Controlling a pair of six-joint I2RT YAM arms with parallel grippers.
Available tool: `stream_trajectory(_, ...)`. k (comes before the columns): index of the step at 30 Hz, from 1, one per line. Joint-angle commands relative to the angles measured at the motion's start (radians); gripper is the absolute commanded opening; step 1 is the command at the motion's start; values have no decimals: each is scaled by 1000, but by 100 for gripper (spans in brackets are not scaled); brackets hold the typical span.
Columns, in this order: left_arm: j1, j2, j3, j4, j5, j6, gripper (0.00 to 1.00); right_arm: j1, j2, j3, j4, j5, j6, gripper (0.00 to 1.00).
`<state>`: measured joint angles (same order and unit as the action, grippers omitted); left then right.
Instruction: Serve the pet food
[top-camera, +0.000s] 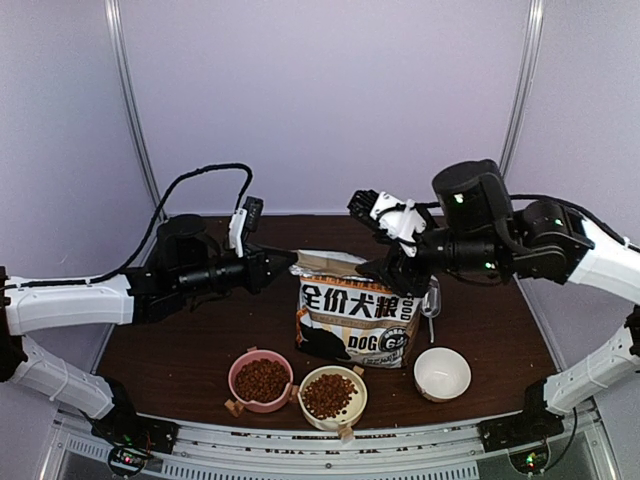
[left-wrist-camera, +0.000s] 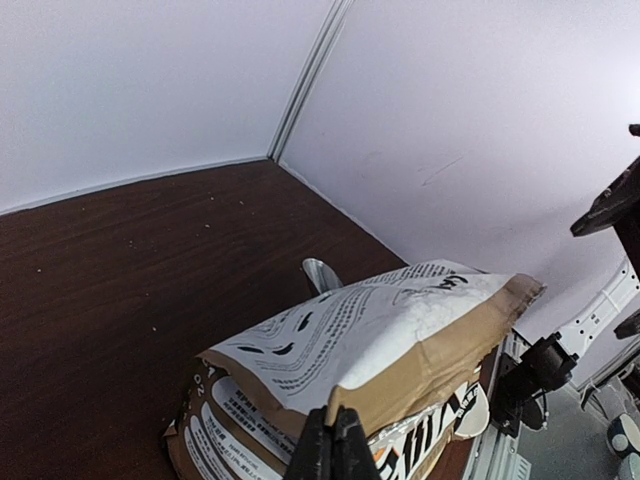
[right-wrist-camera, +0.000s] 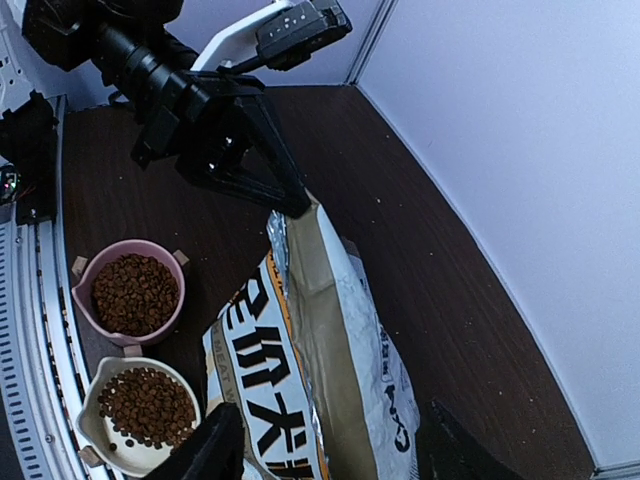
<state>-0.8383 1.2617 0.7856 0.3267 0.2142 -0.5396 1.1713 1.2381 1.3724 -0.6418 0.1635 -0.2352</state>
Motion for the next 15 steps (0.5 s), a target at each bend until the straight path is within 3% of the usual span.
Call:
stream_trajectory(1, 14, -48, -12, 150, -10, 32, 0, -89, 174, 157, -111, -236, 89, 58)
stream_trajectory(10, 15, -55, -35, 216, -10, 20, 0, -203, 469, 450, -187, -432, 46, 56)
stream_trajectory(15, 14, -63, -58, 262, -15, 8, 0, -235, 591, 578, -326, -482, -12, 51)
